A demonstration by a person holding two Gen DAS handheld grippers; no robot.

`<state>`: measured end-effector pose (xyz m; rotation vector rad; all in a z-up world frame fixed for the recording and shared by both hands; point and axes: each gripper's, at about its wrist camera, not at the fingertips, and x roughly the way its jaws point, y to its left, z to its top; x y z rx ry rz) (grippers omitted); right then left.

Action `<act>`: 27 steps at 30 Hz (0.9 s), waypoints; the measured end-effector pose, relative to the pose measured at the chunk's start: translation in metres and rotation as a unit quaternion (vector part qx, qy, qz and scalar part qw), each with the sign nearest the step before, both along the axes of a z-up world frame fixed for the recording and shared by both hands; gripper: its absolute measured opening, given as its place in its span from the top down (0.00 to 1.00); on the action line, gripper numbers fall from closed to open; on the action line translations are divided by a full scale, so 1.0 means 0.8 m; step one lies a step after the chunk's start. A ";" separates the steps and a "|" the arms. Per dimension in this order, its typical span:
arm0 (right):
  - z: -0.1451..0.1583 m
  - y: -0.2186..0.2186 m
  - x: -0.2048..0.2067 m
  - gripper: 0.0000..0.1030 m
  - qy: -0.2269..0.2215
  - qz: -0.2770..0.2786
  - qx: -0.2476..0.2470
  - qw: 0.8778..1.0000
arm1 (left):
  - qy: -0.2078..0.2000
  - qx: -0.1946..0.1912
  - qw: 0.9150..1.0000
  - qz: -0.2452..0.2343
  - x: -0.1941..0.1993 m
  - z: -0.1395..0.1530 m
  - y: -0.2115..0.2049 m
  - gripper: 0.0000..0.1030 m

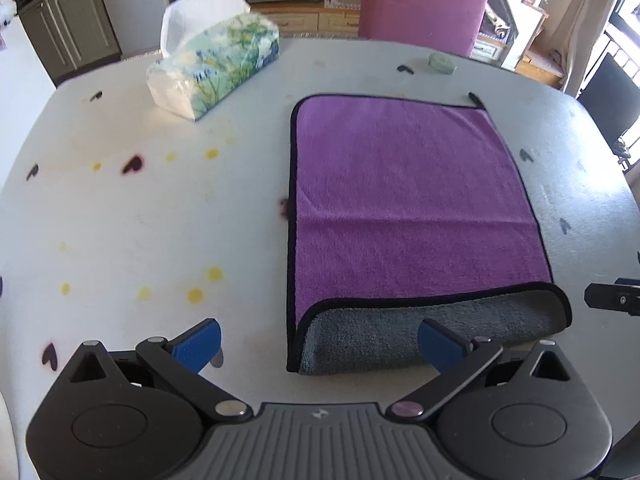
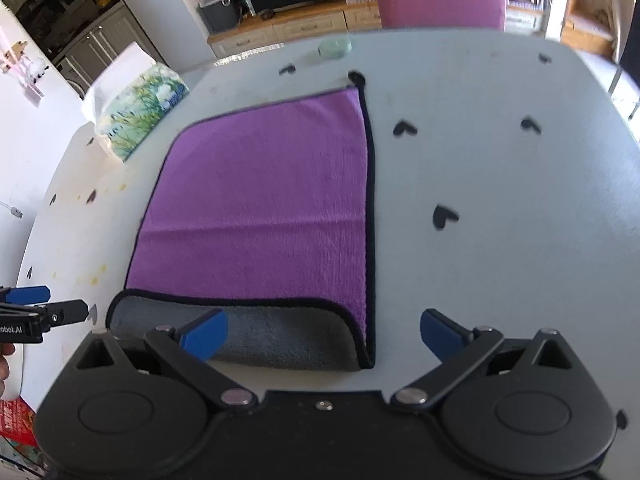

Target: Fold towel

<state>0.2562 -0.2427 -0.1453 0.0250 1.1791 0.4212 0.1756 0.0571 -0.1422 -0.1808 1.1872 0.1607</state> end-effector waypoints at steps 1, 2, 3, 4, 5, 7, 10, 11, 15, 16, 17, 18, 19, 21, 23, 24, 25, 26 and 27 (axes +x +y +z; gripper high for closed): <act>-0.008 -0.001 0.002 0.00 0.006 -0.006 0.006 1.000 | 0.004 -0.002 1.000 0.002 0.002 -0.004 0.002 0.00; -0.014 -0.002 0.004 0.00 0.013 -0.011 0.007 1.000 | 0.005 -0.007 1.000 0.002 0.004 -0.007 0.003 0.00; -0.019 -0.001 0.007 0.01 0.023 -0.017 0.005 1.000 | 0.007 -0.011 1.000 0.002 0.006 -0.011 0.005 0.00; -0.025 -0.001 0.010 0.00 0.034 -0.024 0.004 0.999 | 0.011 -0.011 1.000 0.004 0.008 -0.013 0.005 0.00; -0.030 -0.002 0.013 0.01 0.044 -0.031 0.010 0.999 | 0.014 -0.012 1.000 0.009 0.010 -0.016 0.007 0.00; -0.037 -0.004 0.017 0.01 0.056 -0.032 0.024 0.998 | 0.016 -0.033 0.999 0.012 0.014 -0.022 0.012 0.02; -0.044 -0.005 0.023 0.04 0.063 -0.032 0.031 0.997 | 0.033 -0.058 0.998 0.023 0.021 -0.034 0.017 0.14; -0.046 -0.005 0.025 0.09 0.066 -0.034 0.033 0.997 | 0.039 -0.064 0.997 0.030 0.023 -0.039 0.019 0.17; -0.058 -0.002 0.032 0.27 0.088 -0.031 0.038 0.995 | 0.053 -0.084 0.994 0.042 0.028 -0.053 0.027 0.31; -0.061 -0.001 0.033 0.30 0.092 -0.027 0.038 0.995 | 0.055 -0.087 0.994 0.044 0.029 -0.055 0.028 0.33; -0.063 0.000 0.035 0.36 0.096 -0.025 0.037 0.994 | 0.058 -0.090 0.993 0.046 0.030 -0.057 0.030 0.36; -0.066 0.002 0.036 0.41 0.101 -0.023 0.035 0.994 | 0.061 -0.094 0.993 0.050 0.031 -0.059 0.032 0.37; -0.068 0.002 0.037 0.44 0.105 -0.020 0.031 0.994 | 0.063 -0.098 0.992 0.053 0.033 -0.061 0.034 0.38; -0.071 0.003 0.039 0.50 0.110 -0.016 0.028 0.993 | 0.065 -0.103 0.991 0.056 0.035 -0.064 0.036 0.41; -0.074 0.004 0.041 0.54 0.114 -0.017 0.028 0.993 | 0.065 -0.106 0.991 0.057 0.036 -0.067 0.037 0.45; -0.074 0.003 0.042 0.57 0.115 -0.016 0.030 0.993 | 0.065 -0.108 0.990 0.056 0.037 -0.068 0.037 0.47; -0.075 0.004 0.043 0.58 0.116 -0.014 0.031 0.993 | 0.067 -0.111 0.990 0.054 0.037 -0.069 0.037 0.48; -0.076 0.005 0.044 0.60 0.116 -0.013 0.031 0.993 | 0.068 -0.112 0.990 0.053 0.038 -0.070 0.036 0.50; -0.077 0.006 0.044 0.63 0.117 -0.011 0.030 0.993 | 0.070 -0.112 0.990 0.049 0.039 -0.072 0.034 0.52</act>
